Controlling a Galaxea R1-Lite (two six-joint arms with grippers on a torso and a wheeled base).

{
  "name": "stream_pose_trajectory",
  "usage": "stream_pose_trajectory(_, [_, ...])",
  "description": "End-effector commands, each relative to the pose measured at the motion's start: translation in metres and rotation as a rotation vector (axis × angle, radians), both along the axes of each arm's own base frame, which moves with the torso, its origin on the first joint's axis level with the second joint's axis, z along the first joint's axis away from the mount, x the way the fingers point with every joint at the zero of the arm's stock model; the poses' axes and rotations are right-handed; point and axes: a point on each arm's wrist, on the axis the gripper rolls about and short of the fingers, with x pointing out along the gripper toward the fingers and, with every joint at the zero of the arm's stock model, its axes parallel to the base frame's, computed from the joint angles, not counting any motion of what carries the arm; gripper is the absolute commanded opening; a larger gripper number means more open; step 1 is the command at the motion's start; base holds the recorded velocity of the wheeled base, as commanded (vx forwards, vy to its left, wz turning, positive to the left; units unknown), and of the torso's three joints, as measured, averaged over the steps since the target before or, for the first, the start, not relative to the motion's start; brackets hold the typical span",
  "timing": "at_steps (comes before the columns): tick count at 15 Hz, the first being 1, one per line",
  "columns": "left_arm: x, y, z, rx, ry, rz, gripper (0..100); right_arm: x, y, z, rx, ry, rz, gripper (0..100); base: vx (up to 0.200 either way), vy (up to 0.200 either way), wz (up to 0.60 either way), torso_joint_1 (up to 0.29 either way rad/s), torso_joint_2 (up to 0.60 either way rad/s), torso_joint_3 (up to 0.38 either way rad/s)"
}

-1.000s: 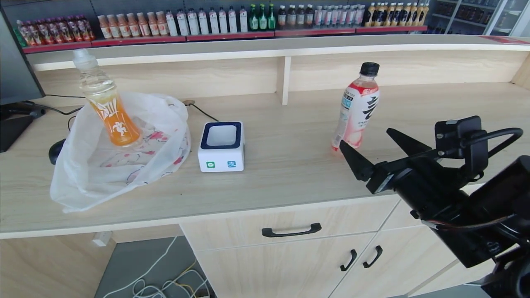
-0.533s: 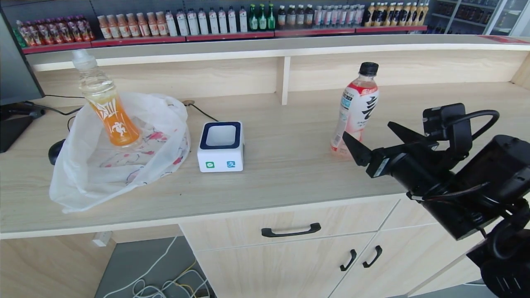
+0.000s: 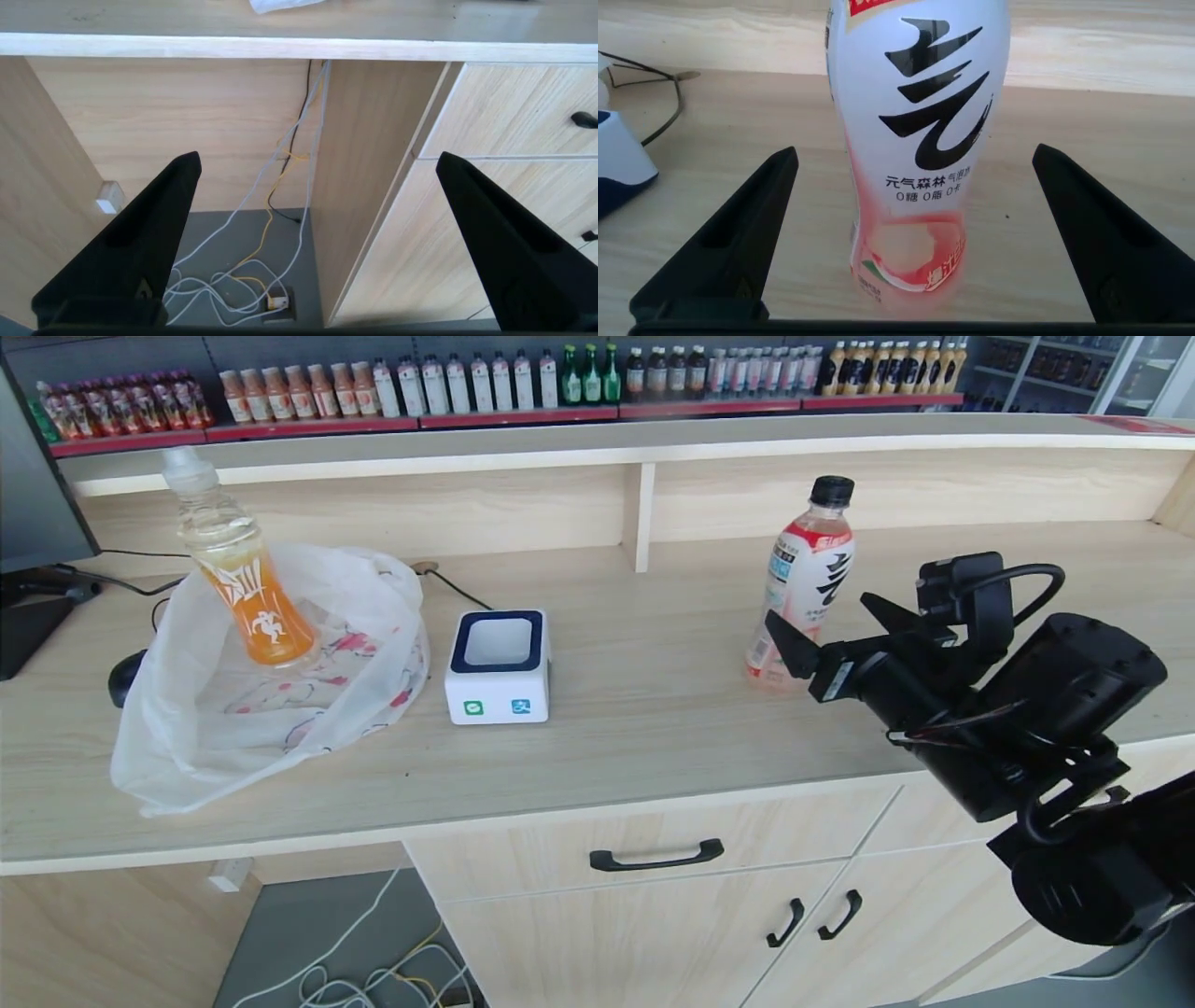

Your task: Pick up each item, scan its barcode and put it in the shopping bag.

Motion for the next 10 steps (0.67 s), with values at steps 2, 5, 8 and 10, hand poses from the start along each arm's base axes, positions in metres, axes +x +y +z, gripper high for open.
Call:
stream_pose_trajectory(2, [0.000, 0.000, 0.000, 0.000, -0.001, 0.001, 100, 0.016, 0.006, -0.008, -0.007, 0.009, -0.004, 100, 0.000, 0.000, 0.00, 0.000, 0.00, 0.000])
stream_pose_trajectory(5, [0.000, 0.000, 0.000, 0.000, -0.001, 0.001, 100, 0.034, 0.006, -0.013, -0.008, 0.000, -0.011, 100, 0.000, 0.000, 0.00, 0.000, 0.00, 0.000])
stream_pose_trajectory(8, [0.000, 0.000, 0.000, 0.000, -0.002, 0.000, 100, 0.052, 0.005, -0.009, -0.008, -0.003, -0.026, 100, 0.000, 0.000, 0.00, 0.000, 0.00, 0.000])
stream_pose_trajectory(10, [0.000, 0.000, 0.000, 0.000, -0.001, 0.001, 100, 0.061, 0.008, -0.004, -0.006, 0.002, -0.027, 100, 0.000, 0.000, 0.00, 0.000, 0.00, 0.000])
